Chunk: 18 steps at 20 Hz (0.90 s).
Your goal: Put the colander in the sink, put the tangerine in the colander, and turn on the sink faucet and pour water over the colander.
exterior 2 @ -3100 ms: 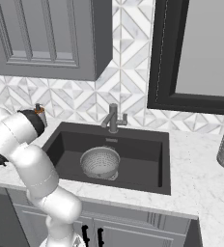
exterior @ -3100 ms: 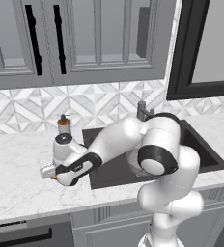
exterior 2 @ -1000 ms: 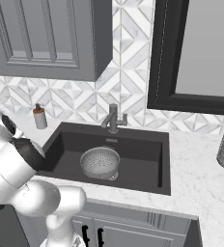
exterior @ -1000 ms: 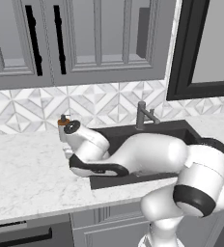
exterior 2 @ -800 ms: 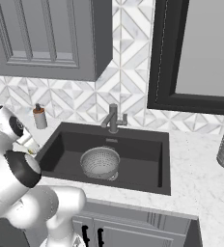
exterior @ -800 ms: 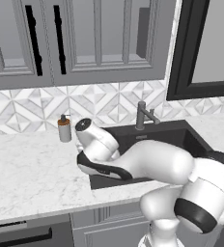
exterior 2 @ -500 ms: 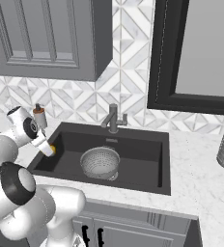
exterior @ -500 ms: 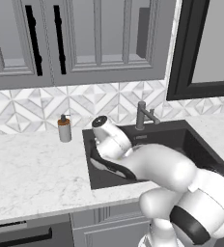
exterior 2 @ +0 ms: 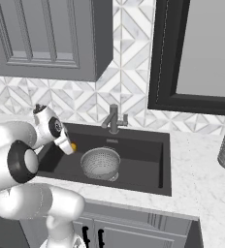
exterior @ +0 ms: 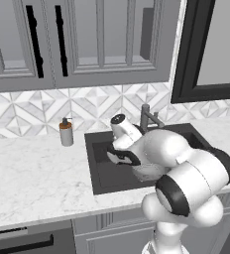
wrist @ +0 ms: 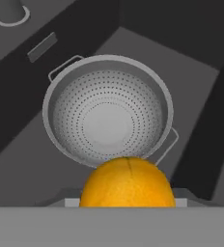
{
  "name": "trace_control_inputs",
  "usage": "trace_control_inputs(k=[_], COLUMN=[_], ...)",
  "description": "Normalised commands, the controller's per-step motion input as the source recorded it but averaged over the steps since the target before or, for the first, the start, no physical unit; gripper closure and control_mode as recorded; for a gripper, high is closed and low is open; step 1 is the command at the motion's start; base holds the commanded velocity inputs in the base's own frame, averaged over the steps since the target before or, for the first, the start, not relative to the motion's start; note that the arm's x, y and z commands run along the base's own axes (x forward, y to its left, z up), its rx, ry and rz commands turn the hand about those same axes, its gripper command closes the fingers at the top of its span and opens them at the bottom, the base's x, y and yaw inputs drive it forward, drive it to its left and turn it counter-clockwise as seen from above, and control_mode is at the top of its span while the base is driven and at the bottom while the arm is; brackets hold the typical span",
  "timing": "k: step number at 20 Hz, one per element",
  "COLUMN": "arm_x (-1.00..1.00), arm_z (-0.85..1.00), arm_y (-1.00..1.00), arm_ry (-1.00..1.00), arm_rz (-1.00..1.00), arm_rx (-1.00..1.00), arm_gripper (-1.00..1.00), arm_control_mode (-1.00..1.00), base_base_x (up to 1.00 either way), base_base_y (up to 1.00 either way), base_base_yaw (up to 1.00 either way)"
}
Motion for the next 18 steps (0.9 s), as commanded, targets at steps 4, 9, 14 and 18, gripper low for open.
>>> trace_control_inputs(k=[4,9,14,18], arm_x=[0.57,0.22,0.02,0.25], arm_z=[-0.33,-0.38,-0.37,-0.43], arm_y=[-0.19,-0.42,-0.64,-0.24], arm_ry=[0.0,0.0,0.0,0.0], arm_rz=[-0.1,-0.09,-0.1,-0.03], arm_rx=[0.0,0.0,0.0,0.0], arm_gripper=[1.0,1.0,1.0,1.0], arm_control_mode=[-1.0,-1.0,-1.0,-1.0], base_base_x=[0.0,0.0,0.0,0.0], base_base_y=[0.0,0.0,0.0,0.0], base_base_yaw=[0.0,0.0,0.0,0.0])
